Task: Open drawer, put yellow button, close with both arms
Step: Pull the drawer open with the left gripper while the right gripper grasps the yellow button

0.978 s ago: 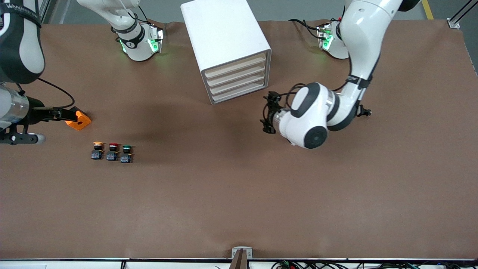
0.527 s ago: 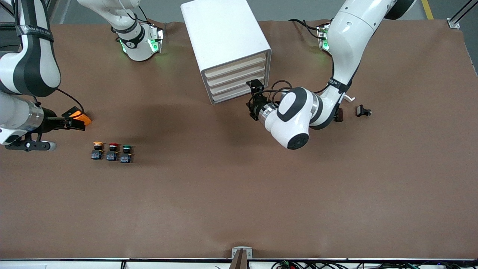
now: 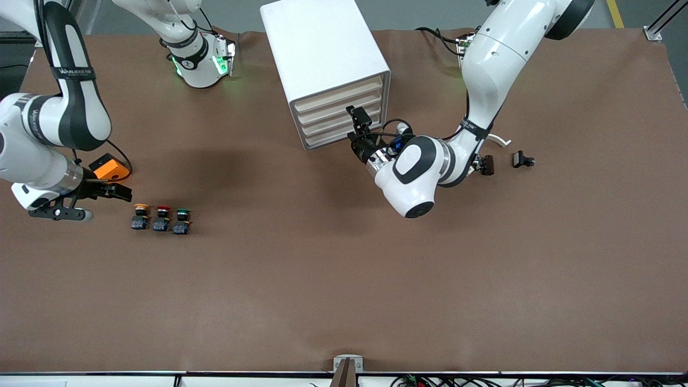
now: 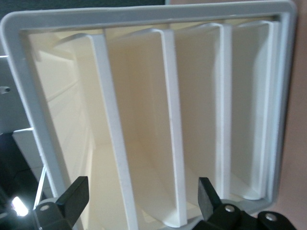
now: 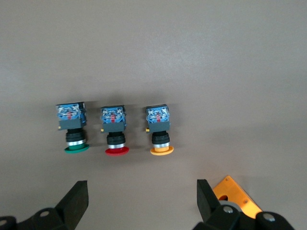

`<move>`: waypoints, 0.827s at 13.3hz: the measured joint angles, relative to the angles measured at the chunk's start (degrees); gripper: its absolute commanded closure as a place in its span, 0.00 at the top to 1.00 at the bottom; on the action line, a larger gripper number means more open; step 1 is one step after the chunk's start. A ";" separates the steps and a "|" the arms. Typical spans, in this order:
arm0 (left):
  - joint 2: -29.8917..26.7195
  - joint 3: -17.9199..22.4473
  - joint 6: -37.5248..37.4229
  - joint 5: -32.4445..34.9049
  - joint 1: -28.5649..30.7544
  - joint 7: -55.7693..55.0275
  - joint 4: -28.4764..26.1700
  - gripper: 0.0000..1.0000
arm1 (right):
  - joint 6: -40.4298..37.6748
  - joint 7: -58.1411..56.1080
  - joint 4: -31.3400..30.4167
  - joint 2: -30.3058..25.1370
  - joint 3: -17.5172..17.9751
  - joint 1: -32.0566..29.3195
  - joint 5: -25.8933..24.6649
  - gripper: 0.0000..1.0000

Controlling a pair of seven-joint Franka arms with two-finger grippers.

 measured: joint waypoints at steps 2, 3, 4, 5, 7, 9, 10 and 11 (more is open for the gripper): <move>0.26 -0.05 -1.08 -1.08 -0.73 -0.50 0.04 0.97 | 5.40 0.00 -0.79 3.25 0.00 -0.81 0.00 1.00; 0.33 -0.06 -1.30 -1.52 -1.21 -0.82 0.04 0.90 | 7.44 0.00 -0.78 5.30 -0.01 -1.33 0.00 1.00; 0.42 -0.06 -1.53 -1.96 -1.66 -1.29 0.05 0.87 | 9.38 -0.01 -0.74 7.38 -0.01 -1.89 -0.01 1.00; 0.55 -0.06 -1.84 -2.22 -2.01 -1.83 0.05 0.81 | 11.25 -0.04 -0.61 9.27 -0.02 -2.29 -0.01 1.00; 0.96 -0.07 -3.00 -2.31 -2.61 -2.25 0.06 0.51 | 13.43 -0.04 0.38 12.22 -0.01 -2.51 -0.01 1.00; 1.52 -0.07 -3.55 -2.46 -3.20 -2.43 0.05 0.39 | 13.52 -0.04 1.69 14.28 0.01 -2.51 -0.01 1.00; 1.76 -0.07 -3.66 -2.60 -3.31 -2.58 0.06 0.34 | 13.51 -0.13 1.99 15.05 0.02 -2.51 -0.01 1.00; 1.95 -0.07 -3.75 -2.66 -3.35 -2.76 0.06 0.26 | 13.53 -0.55 2.16 15.74 0.02 -2.51 -0.01 1.00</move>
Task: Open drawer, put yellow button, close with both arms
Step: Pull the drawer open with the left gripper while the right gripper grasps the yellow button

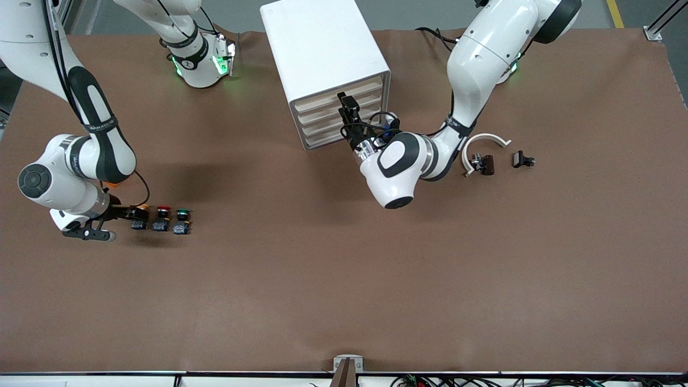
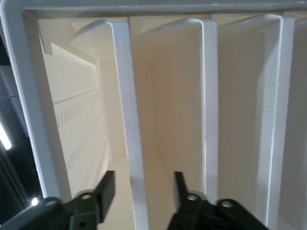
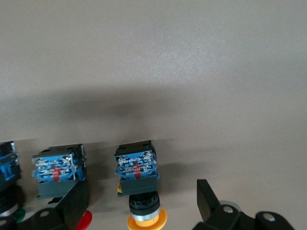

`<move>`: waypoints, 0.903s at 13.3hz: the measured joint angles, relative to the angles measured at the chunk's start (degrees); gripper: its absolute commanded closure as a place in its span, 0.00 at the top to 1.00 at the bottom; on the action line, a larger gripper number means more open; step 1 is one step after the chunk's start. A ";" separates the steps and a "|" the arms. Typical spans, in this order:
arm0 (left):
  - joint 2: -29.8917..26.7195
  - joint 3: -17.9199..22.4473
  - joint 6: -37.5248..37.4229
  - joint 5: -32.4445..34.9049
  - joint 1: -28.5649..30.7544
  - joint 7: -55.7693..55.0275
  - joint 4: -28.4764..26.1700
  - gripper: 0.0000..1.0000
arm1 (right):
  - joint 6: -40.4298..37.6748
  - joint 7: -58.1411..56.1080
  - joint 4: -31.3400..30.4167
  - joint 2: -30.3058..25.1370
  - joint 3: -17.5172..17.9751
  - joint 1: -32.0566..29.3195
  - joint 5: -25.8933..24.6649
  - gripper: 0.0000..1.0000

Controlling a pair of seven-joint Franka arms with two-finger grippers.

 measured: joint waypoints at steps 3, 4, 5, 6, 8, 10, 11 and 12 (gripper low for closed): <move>0.22 -0.01 -0.87 -0.91 -0.14 -0.28 0.19 0.13 | 2.62 -2.80 0.13 2.27 0.00 -0.02 0.00 1.00; 0.23 0.00 -0.87 -0.91 -0.16 -0.37 0.24 0.08 | 3.24 -3.45 0.18 3.03 -0.01 -0.05 0.00 1.00; 0.23 0.01 -0.94 -0.93 -0.13 -1.10 0.26 0.05 | 3.48 -3.83 0.23 3.64 -0.02 -0.09 0.00 0.88; 0.23 0.01 -0.97 -0.99 -0.14 -1.46 0.27 0.05 | 3.54 -4.00 0.31 4.00 -0.03 -0.12 0.00 0.67; 0.28 0.08 -0.97 -1.43 -0.10 -1.83 0.26 0.05 | 3.54 -4.13 0.50 4.21 0.01 -0.14 0.00 0.47; 0.40 0.24 -0.97 -1.63 -0.03 -2.07 0.25 0.05 | 3.36 -4.16 0.94 4.10 0.17 -0.14 0.00 0.39; 0.50 0.33 -0.97 -1.75 0.25 -2.14 0.25 0.05 | 3.21 -4.19 1.06 4.00 0.19 -0.14 0.00 0.37; 0.61 0.34 -0.97 -1.96 0.78 -2.18 0.24 0.05 | 3.04 -4.20 1.08 3.88 0.18 -0.14 0.00 0.35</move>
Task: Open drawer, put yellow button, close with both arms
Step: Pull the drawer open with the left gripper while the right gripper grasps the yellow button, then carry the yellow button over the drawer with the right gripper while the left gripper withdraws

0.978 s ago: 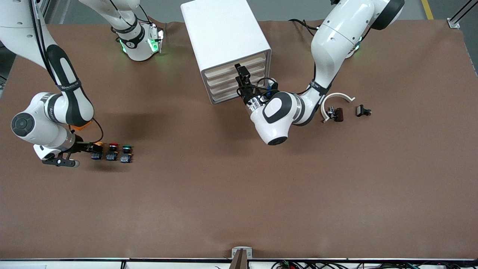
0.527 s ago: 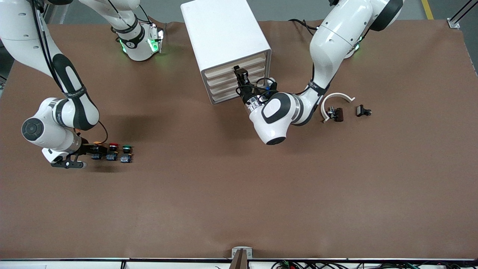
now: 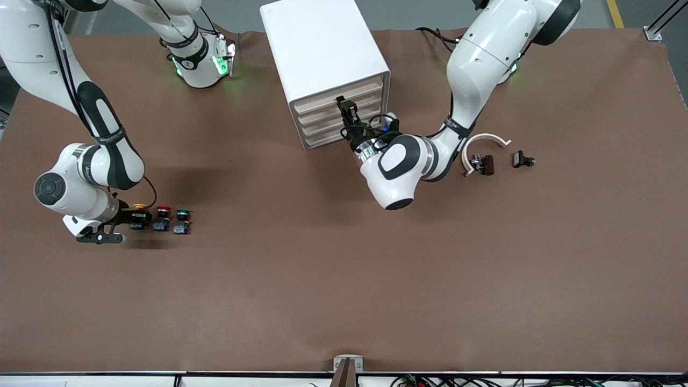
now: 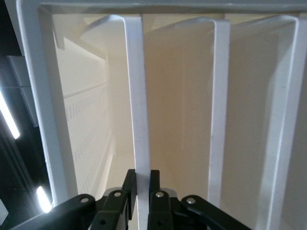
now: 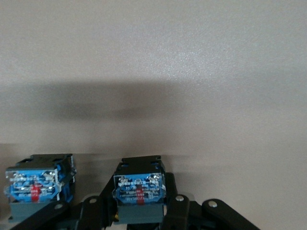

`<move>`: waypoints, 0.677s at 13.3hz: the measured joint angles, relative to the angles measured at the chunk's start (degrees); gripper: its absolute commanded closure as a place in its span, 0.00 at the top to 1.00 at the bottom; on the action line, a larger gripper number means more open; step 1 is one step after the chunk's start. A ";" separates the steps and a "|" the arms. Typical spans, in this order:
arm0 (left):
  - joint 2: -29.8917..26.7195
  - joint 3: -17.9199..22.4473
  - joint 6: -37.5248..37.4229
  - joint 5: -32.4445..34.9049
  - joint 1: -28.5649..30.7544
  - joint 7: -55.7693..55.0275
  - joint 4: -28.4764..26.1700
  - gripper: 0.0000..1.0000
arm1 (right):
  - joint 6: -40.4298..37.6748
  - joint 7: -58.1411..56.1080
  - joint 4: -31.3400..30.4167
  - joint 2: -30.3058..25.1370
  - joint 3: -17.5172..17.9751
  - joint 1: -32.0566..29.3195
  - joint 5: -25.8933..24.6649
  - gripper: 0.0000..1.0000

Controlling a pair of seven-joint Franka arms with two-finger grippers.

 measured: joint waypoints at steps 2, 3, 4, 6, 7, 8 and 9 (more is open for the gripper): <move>0.06 0.04 0.00 -0.18 1.73 0.00 0.09 0.05 | 0.05 -0.04 0.01 0.07 -0.03 0.00 0.00 0.35; 0.07 0.10 0.00 -0.18 2.89 0.00 0.32 0.05 | 0.04 -0.07 0.01 0.07 -0.03 0.00 0.00 0.35; 0.07 0.24 0.04 -0.18 4.19 0.00 0.72 0.05 | 0.04 -0.10 0.01 0.07 -0.03 0.00 0.00 0.35; 0.13 0.44 0.14 -0.18 7.02 0.01 1.56 0.05 | -0.06 -0.13 0.06 0.07 -0.02 0.00 0.00 0.36; 0.18 0.44 0.33 -0.19 7.89 0.01 1.97 0.05 | -0.70 -0.13 0.27 0.06 -0.01 0.00 0.00 0.36; 0.24 0.52 0.64 -0.18 8.23 0.01 2.39 0.05 | -2.61 -0.13 0.84 -0.12 0.02 0.01 0.00 0.35; 0.33 0.73 0.81 -0.18 8.23 0.01 2.89 0.07 | -5.50 -0.13 1.63 -0.71 0.09 0.02 0.00 0.35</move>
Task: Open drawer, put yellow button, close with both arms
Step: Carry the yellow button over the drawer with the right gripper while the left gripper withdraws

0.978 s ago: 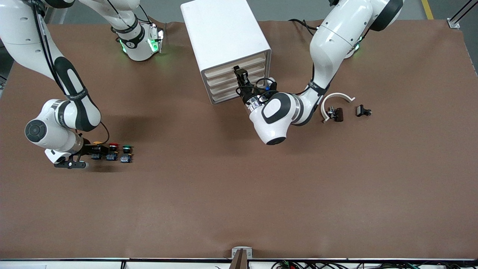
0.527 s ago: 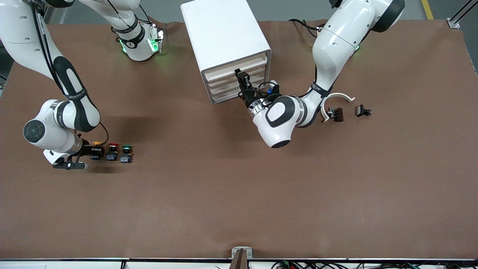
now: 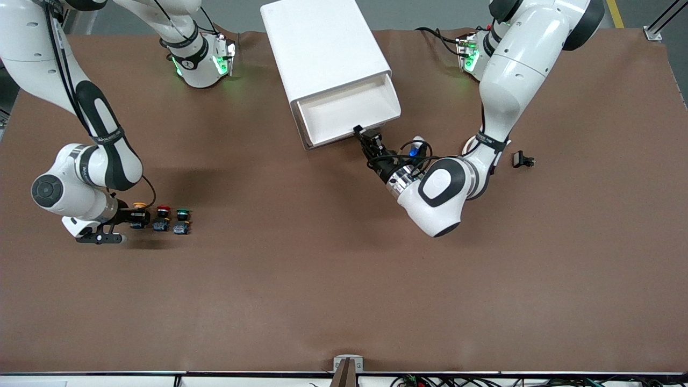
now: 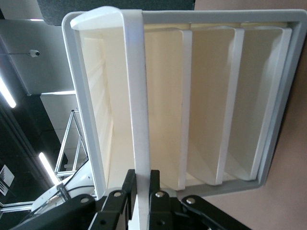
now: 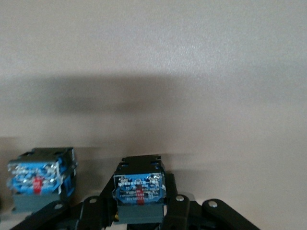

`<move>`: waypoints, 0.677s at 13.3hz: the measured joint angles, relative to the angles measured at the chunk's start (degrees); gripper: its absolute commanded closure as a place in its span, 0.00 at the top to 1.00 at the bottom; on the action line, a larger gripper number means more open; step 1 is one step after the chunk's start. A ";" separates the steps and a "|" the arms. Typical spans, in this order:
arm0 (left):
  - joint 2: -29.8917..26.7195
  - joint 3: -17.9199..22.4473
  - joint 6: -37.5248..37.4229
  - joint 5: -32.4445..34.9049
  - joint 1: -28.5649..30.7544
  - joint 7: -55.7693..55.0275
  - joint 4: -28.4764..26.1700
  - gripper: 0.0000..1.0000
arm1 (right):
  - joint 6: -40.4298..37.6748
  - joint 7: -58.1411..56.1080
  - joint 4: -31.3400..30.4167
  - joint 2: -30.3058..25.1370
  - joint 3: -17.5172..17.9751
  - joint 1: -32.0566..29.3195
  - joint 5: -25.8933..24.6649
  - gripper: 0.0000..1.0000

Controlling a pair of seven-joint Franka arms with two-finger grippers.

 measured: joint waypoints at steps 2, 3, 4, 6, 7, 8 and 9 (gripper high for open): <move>0.23 0.35 0.13 0.00 -0.02 0.00 1.01 0.14 | -8.50 0.01 2.33 -2.58 0.30 0.11 0.00 0.35; 0.41 0.50 0.14 0.01 -0.03 0.00 1.48 0.40 | -13.49 0.01 3.90 -4.33 0.49 0.30 0.00 0.35; 0.67 0.56 0.16 0.00 -0.03 0.04 1.93 0.99 | -18.46 0.13 5.72 -5.96 0.61 0.65 0.02 0.35; 1.15 0.64 0.58 0.00 0.00 0.52 3.11 1.00 | -27.99 2.14 10.08 -8.20 0.79 1.84 0.04 0.35; 1.22 0.69 0.66 0.00 0.01 0.65 3.64 1.00 | -32.28 4.13 12.48 -8.84 0.82 2.84 0.04 0.35; 1.22 0.72 0.70 0.03 0.02 0.73 4.40 1.00 | -36.34 6.36 14.85 -9.22 0.86 4.11 0.05 0.35; 1.21 0.76 0.71 0.10 0.03 0.73 5.40 1.00 | -40.02 8.61 17.21 -9.40 0.91 5.51 0.07 0.35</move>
